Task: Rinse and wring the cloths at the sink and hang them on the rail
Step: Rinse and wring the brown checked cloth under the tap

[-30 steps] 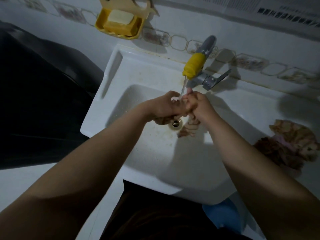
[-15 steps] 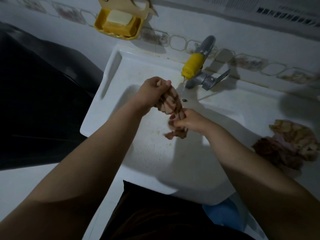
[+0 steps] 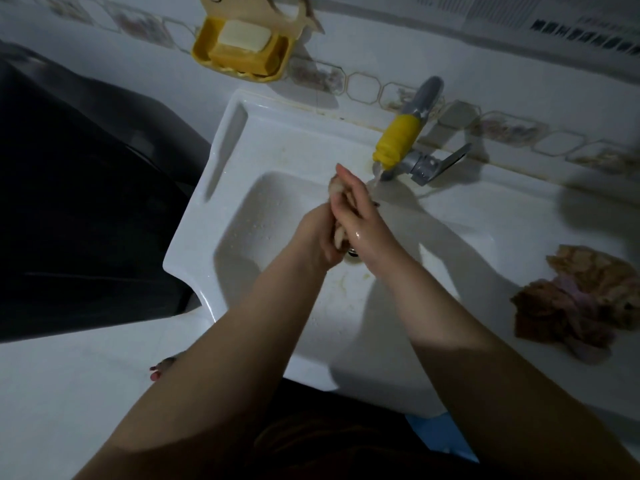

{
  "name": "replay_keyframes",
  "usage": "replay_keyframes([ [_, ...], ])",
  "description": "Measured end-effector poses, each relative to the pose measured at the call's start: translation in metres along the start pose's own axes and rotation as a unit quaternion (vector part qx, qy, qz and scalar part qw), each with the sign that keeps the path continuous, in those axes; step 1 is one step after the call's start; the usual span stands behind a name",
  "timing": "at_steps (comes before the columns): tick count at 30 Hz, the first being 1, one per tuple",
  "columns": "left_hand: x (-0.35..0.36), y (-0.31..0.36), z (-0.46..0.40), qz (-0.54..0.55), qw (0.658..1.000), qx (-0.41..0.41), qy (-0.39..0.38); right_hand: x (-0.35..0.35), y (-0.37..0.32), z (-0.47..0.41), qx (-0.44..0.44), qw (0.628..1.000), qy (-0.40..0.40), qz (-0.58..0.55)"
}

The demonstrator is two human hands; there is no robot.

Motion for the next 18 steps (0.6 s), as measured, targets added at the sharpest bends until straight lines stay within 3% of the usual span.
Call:
replay_keyframes([
  [2, 0.009, 0.002, 0.007, -0.035, 0.999, 0.001, -0.021, -0.001, 0.0, 0.0, -0.041, 0.998, 0.04, 0.038],
  [6, 0.014, 0.002, 0.009, -0.141, 0.983, 0.108, -0.04, -0.014, -0.005, -0.016, 0.022, 0.984, 0.176, 0.016],
  [8, 0.014, 0.003, 0.011, -0.188, 0.972, 0.138, -0.03, -0.017, -0.008, -0.022, 0.047, 0.977, 0.204, -0.034],
  [14, 0.011, 0.005, 0.013, -0.268, 0.95, 0.147, -0.063, -0.026, -0.006, -0.036, 0.101, 0.954, 0.157, -0.236],
  [18, -0.003, 0.01, 0.012, -0.274, 0.932, 0.127, -0.198, -0.051, -0.006, -0.038, 0.145, 0.961, 0.134, -0.195],
])
Point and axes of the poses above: each hand's wrist, its own z-axis away from the middle knuckle, its own x-axis out of the palm, y = z × x, the point moved 5 cm from there along -z, towards the middle knuckle, and after that the axes turned 14 degrees about x, right-handed, at the moved point
